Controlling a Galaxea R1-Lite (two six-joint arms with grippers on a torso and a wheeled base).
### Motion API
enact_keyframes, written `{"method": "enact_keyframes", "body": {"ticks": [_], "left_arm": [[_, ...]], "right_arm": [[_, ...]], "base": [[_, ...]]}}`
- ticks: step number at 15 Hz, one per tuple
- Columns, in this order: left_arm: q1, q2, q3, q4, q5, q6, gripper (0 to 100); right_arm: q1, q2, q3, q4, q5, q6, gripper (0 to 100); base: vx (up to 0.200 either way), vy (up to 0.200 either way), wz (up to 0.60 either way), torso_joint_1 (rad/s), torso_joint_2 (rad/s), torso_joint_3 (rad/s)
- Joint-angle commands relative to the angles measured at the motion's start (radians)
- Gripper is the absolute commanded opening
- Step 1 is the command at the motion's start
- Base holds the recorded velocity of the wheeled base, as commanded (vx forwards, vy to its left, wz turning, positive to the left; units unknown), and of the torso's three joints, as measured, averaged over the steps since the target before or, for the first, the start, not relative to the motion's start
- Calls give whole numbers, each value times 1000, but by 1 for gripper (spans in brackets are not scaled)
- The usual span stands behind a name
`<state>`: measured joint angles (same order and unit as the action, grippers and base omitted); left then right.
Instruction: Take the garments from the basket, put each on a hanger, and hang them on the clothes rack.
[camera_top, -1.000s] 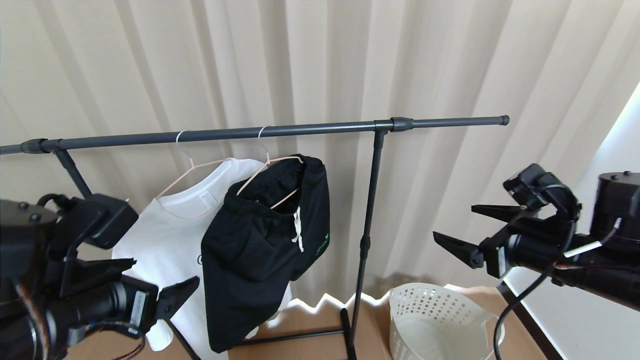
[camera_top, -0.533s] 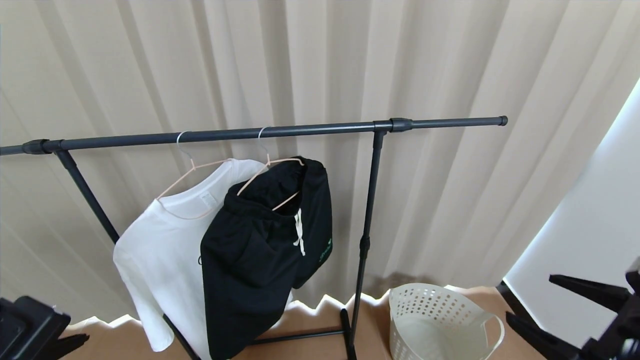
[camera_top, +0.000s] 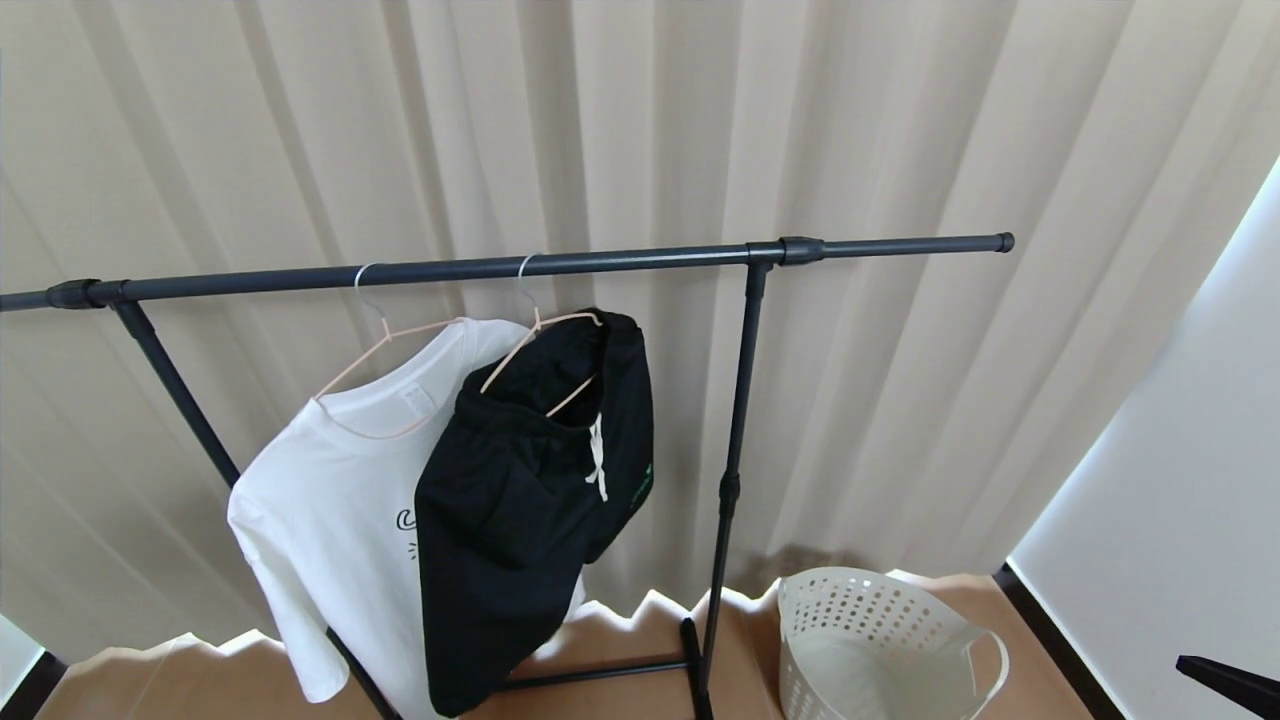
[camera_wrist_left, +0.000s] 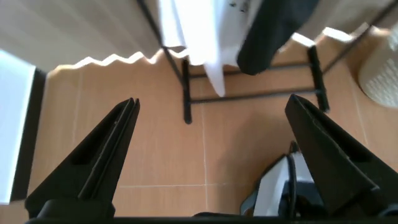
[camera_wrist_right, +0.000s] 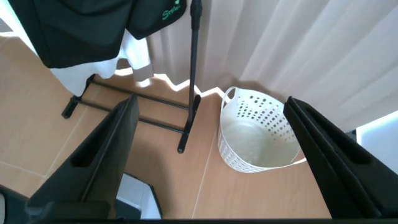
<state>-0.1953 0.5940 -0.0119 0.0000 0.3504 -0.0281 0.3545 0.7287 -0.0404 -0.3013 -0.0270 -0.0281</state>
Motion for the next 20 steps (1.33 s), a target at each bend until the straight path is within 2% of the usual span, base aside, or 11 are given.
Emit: {"method": "enact_keyframes", "body": {"ticks": [1,4,6,10,12,13,14,15,16,17,20], "left_arm": [[145,-321,6,0,-14,22,100],[200,-571,3,3,-28,86,100],[203,-591,7,0,-36,43,100],[203,-591,6,0,-61,65,100],[201,-594,10,3,-151,40,100],[201,-594,10,3,-151,40,100],[200,-594,10,5,-160,-7,100],[200,-594,10,5,-160,-4,100],[200,-594,10,5,-160,-4,100],[200,-594,10,5,-160,-6,100],[200,-594,10,5,-162,-4,100]], "right_arm": [[-19,-23,-1,-1,-1,-1,100],[-43,-35,7,1,-1,30,100],[-80,-97,10,21,-17,34,100],[-94,-331,13,154,-120,25,100],[-117,-608,22,318,-182,-65,100],[-117,-608,22,318,-182,-65,100],[-265,-635,16,330,-179,-39,100],[-333,-680,14,340,-116,-33,100],[-348,-729,10,355,32,-30,100],[-348,-727,22,346,84,-32,100],[-348,-727,22,346,96,-3,100]], "base": [[0,0,0,0,0,0],[0,0,0,0,0,0],[0,0,0,0,0,0],[0,0,0,0,0,0],[0,0,0,0,0,0],[0,0,0,0,0,0],[0,0,0,0,0,0],[0,0,0,0,0,0],[0,0,0,0,0,0],[0,0,0,0,0,0],[0,0,0,0,0,0]]}}
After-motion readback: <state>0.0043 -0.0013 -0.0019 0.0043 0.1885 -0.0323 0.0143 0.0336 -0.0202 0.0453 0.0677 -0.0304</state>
